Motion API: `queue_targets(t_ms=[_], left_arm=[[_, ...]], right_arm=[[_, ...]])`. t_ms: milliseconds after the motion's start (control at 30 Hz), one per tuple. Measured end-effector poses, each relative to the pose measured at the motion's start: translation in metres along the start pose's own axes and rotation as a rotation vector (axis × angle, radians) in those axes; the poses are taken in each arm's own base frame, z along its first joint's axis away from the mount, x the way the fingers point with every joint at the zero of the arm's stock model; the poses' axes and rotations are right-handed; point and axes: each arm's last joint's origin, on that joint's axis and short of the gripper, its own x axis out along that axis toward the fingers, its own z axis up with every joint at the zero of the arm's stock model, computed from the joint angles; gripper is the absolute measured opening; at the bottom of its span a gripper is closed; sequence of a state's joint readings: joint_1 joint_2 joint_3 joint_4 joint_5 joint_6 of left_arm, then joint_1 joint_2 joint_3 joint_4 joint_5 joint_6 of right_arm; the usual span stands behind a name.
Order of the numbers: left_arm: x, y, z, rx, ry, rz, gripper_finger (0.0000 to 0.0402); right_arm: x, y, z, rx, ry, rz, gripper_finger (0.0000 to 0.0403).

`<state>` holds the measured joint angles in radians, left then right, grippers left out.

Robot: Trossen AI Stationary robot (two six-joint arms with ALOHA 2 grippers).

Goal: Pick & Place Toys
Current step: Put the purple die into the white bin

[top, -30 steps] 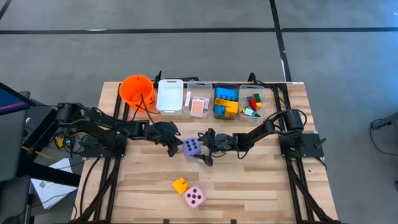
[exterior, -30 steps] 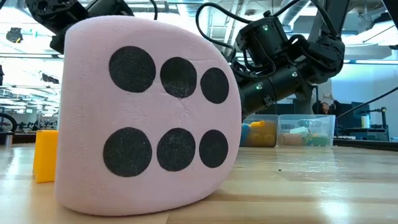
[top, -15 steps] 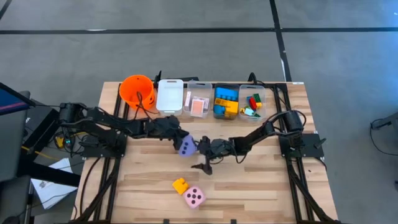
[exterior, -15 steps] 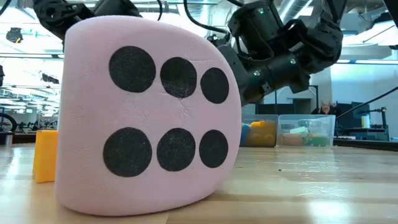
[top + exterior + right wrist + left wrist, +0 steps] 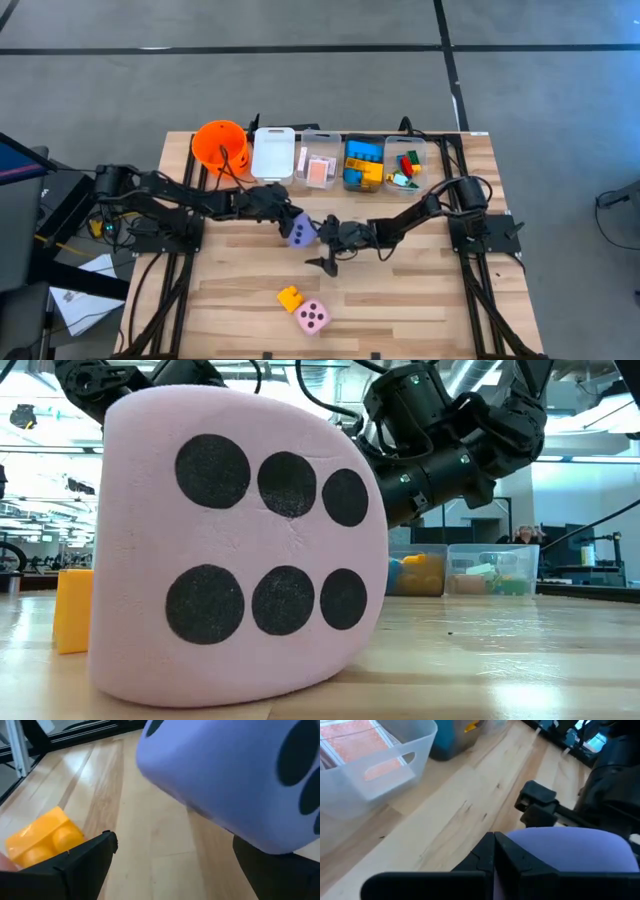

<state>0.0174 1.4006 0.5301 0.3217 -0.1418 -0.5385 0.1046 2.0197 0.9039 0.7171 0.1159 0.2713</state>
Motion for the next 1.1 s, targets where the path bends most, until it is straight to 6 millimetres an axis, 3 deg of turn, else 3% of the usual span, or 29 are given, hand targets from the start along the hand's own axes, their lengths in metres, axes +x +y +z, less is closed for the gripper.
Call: queue_targets(t_ms=[500,1100], left_arm=[[-0.002,-0.017,0.004,0.015,-0.065,-0.135,0.0000],[-0.003,-0.019,0.008,0.033,-0.107,-0.155,0.0000]], right_arm=[[0.002,-0.022,0.008,0.070,-0.035,-0.085,0.0400],[0.002,-0.019,0.010,0.064,-0.049,-0.080,0.0400]])
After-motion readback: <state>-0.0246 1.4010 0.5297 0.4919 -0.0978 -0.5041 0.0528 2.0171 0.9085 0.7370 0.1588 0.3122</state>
